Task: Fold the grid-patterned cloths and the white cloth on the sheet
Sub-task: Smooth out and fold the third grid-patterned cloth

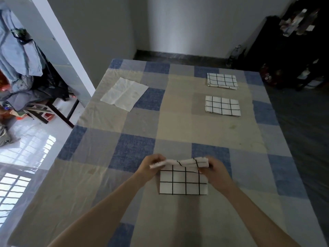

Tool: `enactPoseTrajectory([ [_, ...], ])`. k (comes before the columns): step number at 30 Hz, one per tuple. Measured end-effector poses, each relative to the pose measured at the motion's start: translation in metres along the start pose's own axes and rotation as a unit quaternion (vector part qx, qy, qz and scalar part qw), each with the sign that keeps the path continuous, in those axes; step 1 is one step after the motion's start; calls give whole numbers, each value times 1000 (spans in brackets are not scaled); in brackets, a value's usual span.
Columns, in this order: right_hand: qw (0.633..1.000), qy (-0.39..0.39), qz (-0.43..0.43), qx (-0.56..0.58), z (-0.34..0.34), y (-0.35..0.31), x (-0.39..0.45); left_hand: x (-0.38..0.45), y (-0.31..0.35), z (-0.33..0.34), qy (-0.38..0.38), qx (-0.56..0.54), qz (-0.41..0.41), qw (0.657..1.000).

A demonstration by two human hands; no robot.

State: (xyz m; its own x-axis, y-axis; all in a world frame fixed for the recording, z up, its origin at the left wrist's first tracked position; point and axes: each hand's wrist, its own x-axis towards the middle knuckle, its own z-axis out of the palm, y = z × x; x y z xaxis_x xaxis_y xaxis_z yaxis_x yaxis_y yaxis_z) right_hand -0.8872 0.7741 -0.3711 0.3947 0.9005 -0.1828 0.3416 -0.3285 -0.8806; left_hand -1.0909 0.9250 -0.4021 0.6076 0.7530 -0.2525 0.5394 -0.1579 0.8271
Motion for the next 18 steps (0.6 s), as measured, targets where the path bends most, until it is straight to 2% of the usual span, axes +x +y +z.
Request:
enactPoseTrajectory([
  [1, 1000, 16, 4, -7, 0, 7, -1, 1, 4, 0, 9, -20, 0, 1000],
  [3, 998, 52, 26, -19, 1, 17, -6, -2, -1, 2, 18, 13, 3, 1000],
  [6, 990, 79, 67, -93, 3, 35, -14, -6, -20, 2, -21, 155, 45, 987],
  [11, 974, 89, 79, -194, 0, 53, -20, -12, -29, 1, -26, 145, 55, 988],
  [15, 970, 162, 123, -135, 9, 40, -22, -12, -28, 6, -22, 114, 46, 992],
  [18, 973, 149, 157, -83, 20, 22, -22, -11, -28, 9, -2, 97, 30, 995],
])
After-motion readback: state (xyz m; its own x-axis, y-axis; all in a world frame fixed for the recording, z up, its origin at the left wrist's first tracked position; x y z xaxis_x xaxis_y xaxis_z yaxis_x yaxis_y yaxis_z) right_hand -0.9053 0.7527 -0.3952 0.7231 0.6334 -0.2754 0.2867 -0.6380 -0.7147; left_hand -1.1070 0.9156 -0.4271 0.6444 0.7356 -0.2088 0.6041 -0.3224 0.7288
